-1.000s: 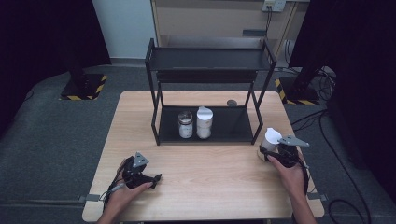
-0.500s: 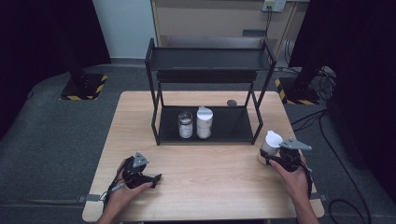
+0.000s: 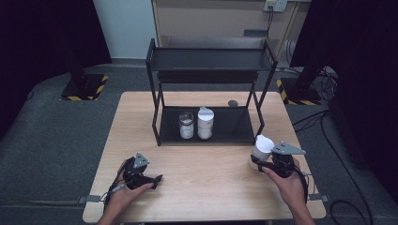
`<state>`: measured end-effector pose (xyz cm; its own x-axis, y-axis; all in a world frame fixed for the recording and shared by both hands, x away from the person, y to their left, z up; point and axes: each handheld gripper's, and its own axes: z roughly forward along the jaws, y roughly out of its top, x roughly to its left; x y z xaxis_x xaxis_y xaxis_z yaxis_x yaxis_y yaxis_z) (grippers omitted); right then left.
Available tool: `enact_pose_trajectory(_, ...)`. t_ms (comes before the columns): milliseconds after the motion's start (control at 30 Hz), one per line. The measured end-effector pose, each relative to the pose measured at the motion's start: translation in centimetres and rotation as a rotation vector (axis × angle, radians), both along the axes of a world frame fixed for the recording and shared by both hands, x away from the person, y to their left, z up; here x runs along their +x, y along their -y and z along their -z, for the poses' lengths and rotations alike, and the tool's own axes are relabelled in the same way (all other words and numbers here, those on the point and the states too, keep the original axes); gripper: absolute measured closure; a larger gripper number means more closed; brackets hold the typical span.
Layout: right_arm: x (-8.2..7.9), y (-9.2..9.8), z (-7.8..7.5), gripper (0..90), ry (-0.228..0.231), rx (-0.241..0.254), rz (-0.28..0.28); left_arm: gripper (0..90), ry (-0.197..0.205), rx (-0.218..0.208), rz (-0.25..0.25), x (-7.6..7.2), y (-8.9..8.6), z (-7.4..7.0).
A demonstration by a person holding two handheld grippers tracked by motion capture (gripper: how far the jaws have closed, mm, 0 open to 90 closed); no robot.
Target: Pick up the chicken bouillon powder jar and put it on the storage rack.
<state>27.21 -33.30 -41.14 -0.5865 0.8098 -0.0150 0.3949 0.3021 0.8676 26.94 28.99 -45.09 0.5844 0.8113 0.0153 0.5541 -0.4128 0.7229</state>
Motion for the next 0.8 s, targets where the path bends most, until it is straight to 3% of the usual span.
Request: enact_pose_trajectory(800, 1.8, -4.1, -1.1, 31.7, -0.018, -0.009, -0.048, 0.0, 0.000, 0.000, 0.002, 0.0, 0.0, 0.0)
